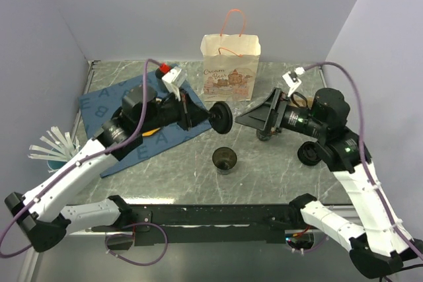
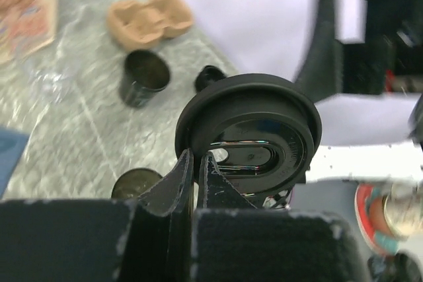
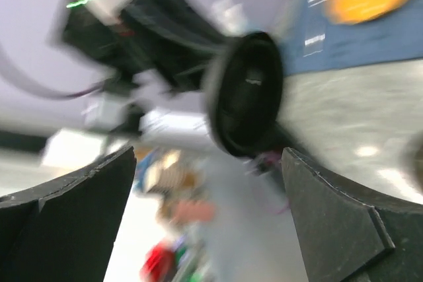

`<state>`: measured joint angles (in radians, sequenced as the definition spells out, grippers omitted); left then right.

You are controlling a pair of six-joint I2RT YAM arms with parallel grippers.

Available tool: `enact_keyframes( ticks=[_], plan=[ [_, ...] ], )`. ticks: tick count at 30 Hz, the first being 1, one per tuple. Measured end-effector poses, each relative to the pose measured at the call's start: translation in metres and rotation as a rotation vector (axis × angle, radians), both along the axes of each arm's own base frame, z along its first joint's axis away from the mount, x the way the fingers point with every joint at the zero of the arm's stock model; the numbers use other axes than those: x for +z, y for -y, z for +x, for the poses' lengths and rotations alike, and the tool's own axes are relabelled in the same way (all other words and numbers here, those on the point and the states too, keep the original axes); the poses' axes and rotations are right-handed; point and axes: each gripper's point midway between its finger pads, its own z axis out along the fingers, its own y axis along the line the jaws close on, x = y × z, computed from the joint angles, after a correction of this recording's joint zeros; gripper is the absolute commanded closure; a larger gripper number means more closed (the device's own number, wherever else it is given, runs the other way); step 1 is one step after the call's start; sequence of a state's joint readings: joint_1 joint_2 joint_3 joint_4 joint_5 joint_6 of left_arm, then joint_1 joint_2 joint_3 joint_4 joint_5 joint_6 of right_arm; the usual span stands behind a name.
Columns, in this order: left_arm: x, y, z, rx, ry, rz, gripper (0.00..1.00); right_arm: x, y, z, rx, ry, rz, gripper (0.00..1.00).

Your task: Pack the takeout coffee

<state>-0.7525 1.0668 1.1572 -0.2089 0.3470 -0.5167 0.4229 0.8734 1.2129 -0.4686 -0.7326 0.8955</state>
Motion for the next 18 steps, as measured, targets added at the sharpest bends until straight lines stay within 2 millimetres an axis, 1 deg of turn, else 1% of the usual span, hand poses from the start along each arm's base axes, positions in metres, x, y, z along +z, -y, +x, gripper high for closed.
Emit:
enact_keyframes(
  ticks=[2,4,6,8,10,12,14,18],
  plan=[
    [-0.001,0.000,0.010,0.053,-0.063,0.035,0.99,-0.009,0.013,0.007,-0.098,0.007,-0.077,0.01],
    [-0.014,0.002,0.021,0.108,-0.153,0.086,0.99,-0.023,0.031,0.015,-0.211,0.004,-0.181,0.01],
    [-0.036,0.006,0.028,0.155,-0.253,0.145,0.99,-0.035,0.047,0.018,-0.288,-0.010,-0.272,0.02],
    [-0.066,0.009,0.032,0.206,-0.369,0.214,0.99,-0.047,0.066,0.022,-0.368,-0.018,-0.368,0.02],
    [-0.099,0.009,0.031,0.259,-0.485,0.289,0.99,-0.058,0.081,0.023,-0.423,-0.025,-0.451,0.02],
    [-0.127,0.008,0.027,0.306,-0.577,0.363,0.99,-0.070,0.095,0.020,-0.451,-0.023,-0.529,0.02],
    [-0.144,0.009,0.024,0.341,-0.643,0.434,0.99,-0.076,0.105,0.017,-0.465,-0.013,-0.581,0.02],
    [-0.160,0.027,0.024,0.391,-0.694,0.510,0.99,-0.083,0.115,0.010,-0.470,0.012,-0.636,0.02]
  ],
)
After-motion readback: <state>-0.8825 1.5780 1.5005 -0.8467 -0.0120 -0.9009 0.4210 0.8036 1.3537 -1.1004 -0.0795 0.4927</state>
